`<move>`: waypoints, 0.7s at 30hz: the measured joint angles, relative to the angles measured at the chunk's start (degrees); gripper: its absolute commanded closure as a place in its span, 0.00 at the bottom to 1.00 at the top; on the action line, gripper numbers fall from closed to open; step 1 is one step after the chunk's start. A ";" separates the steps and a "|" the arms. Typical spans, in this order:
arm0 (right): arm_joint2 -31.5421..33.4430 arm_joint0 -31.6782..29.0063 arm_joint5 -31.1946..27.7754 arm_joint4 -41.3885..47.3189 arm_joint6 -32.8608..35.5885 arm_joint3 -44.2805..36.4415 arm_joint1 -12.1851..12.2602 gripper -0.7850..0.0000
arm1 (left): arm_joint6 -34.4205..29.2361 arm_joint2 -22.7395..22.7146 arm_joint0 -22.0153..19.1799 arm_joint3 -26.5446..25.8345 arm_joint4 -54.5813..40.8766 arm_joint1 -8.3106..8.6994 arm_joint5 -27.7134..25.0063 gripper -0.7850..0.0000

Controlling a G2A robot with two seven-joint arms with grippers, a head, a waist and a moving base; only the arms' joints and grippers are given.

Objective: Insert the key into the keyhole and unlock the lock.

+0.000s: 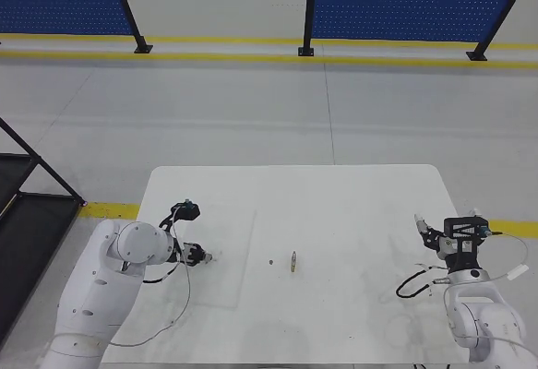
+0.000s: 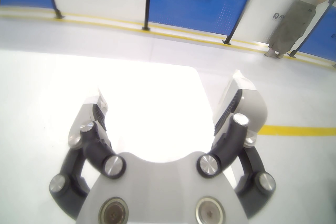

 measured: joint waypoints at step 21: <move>0.00 0.00 0.00 0.00 0.00 0.00 0.00 0.00 | 2.20 1.74 -1.69 3.60 -1.19 0.99 1.45 0.77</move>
